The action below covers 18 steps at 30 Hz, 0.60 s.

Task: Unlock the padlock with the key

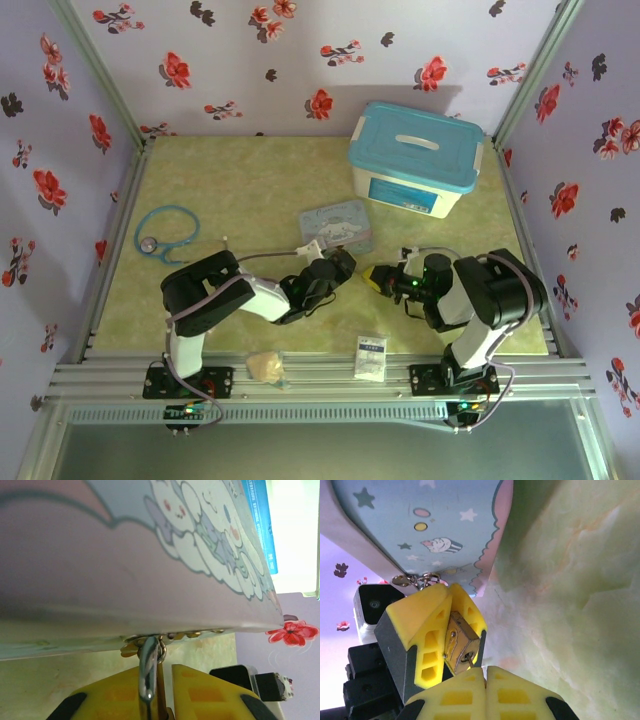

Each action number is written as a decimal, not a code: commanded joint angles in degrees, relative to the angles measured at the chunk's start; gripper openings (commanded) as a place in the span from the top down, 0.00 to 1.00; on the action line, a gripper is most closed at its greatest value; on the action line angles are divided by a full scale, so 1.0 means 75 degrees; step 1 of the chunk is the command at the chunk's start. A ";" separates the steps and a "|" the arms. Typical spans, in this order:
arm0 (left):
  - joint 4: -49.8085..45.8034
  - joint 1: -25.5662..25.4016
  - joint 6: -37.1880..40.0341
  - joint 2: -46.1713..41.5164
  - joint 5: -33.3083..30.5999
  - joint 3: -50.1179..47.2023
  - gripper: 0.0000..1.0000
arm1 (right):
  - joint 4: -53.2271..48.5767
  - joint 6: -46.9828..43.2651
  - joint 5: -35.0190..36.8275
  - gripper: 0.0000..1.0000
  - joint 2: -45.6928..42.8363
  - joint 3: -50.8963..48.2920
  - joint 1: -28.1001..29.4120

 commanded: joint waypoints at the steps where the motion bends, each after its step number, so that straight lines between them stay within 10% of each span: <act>1: 0.0814 -0.0066 -0.0238 -0.0280 0.0079 -0.0012 1.00 | 0.0873 0.0152 0.0276 1.00 0.0127 -0.0025 -0.0064; 18: 0.1226 -0.0136 -0.0624 -0.0189 0.0119 0.0099 1.00 | 0.0867 0.1567 0.2061 1.00 -0.1269 -0.0194 0.0454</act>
